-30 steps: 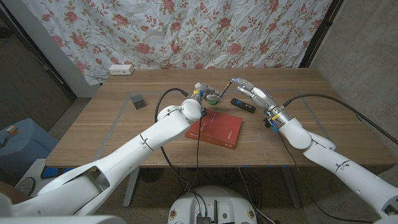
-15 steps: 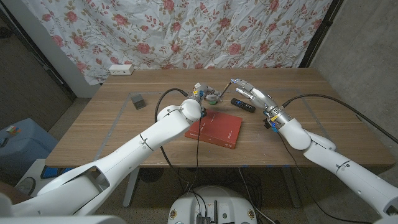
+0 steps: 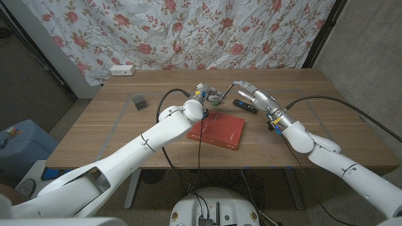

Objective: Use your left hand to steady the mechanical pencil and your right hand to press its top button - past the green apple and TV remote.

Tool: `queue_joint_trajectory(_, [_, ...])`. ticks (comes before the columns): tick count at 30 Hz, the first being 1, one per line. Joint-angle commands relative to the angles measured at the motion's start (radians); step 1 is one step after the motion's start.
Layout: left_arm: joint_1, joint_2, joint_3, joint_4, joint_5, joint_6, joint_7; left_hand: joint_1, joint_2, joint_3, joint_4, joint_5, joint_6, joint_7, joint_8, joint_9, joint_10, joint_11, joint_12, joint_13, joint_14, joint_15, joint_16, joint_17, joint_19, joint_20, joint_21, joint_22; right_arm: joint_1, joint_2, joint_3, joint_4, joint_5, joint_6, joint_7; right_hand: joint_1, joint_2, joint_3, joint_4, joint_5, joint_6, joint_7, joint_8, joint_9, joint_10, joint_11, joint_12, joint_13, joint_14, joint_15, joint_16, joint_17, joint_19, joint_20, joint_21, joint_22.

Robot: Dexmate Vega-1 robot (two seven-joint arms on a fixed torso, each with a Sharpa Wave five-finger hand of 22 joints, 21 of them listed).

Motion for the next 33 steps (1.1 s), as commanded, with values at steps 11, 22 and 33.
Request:
queue_joint_trajectory(11, [-0.006,0.002,0.004,-0.009,0.003,0.003,-0.004,0.004,0.007,-0.003,-0.001,0.005,0.005,0.002,0.001,0.003,0.033,-0.024,0.005,0.002,0.011,-0.164,-0.002,0.004,0.006,-0.083,0.002,0.002,-0.007,-0.020,-0.021,-0.035,-0.066,-0.099,-0.059,-0.009,0.028,-0.004,0.011,0.005,0.020,0.002,0.011,0.004,0.013,-0.005,0.003,0.001,0.008,0.000,0.009,0.003,0.009,-0.001,0.004,0.002])
queue_joint_trajectory(22, [-0.003,0.005,0.002,-0.011,0.004,0.008,0.002,0.003,0.006,-0.005,0.000,0.005,0.004,0.003,0.001,0.003,0.032,-0.024,0.005,0.002,0.010,-0.163,-0.003,0.004,0.005,-0.084,0.001,0.002,-0.003,-0.006,-0.018,-0.017,-0.041,-0.075,-0.077,-0.009,0.026,-0.005,0.013,0.005,0.024,0.001,0.011,0.004,0.016,-0.008,0.004,0.001,0.009,-0.002,0.009,0.004,0.011,-0.003,0.004,0.002])
queue_joint_trajectory(33, [-0.003,0.015,-0.001,-0.016,0.002,0.009,-0.004,0.003,0.006,-0.007,0.000,0.005,0.003,0.004,0.001,0.003,0.032,-0.024,0.005,0.002,0.010,-0.163,-0.003,0.003,0.004,-0.084,0.001,0.002,0.004,0.009,-0.012,0.000,-0.025,-0.042,-0.091,-0.009,0.024,-0.005,0.015,0.005,0.028,0.002,0.011,0.004,0.024,-0.006,0.006,0.001,0.016,-0.003,0.011,0.004,0.015,-0.002,0.004,0.002])
